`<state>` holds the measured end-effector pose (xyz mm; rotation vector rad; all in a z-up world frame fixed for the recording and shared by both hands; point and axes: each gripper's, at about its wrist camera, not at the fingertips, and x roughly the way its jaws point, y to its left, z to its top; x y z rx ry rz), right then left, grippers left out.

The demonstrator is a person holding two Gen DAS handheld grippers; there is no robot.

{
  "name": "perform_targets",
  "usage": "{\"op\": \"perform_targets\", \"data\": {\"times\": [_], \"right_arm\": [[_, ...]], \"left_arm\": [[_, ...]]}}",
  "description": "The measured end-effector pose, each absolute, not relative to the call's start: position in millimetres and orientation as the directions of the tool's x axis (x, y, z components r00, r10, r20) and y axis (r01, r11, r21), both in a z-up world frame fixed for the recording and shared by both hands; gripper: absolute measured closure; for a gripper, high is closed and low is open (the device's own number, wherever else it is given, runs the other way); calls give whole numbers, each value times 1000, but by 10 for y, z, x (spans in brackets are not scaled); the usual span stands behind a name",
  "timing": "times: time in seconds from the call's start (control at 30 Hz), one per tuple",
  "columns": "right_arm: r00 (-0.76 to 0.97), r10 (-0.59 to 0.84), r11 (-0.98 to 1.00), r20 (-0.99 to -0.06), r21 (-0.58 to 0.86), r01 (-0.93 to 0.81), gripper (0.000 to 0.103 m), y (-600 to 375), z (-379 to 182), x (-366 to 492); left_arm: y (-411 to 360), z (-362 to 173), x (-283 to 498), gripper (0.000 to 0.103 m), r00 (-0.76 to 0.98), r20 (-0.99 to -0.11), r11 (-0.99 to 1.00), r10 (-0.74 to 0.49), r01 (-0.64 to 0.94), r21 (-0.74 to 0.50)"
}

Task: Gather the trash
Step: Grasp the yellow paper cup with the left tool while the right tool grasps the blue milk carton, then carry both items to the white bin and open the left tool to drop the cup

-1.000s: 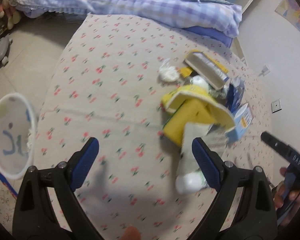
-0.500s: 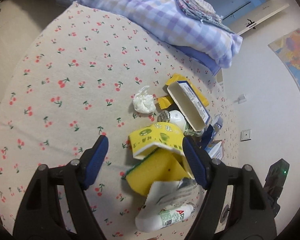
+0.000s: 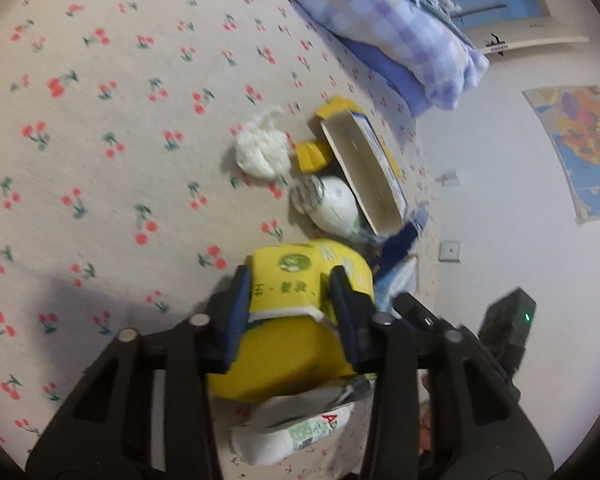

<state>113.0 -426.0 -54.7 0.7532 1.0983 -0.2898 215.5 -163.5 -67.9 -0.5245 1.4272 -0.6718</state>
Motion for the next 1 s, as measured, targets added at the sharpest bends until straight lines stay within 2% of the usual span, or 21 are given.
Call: {"op": "perform_targets", "data": {"times": [0.27,0.4,0.67,1.0], "right_arm": [[454,167,698,-875,430,572,23,-4249,-646,1142],[454,198,681,-869,455,574,23,-4220,-666,1119],[449,181,685,-875,439,581,23,-4134,-658,1209],[450,189,661,-873,452,599,23,-4137,-676,1269]], "left_arm": [[-1692,-427,1969,67,66,-737,731,-673,210,-649],[-1631,-212,1880,68,152,-738,748,-657,259,-612],[-1275,172,1763,68,345,-689,770,-638,288,-569],[-877,456,1660,69,481,-642,797,-598,271,-540]]}}
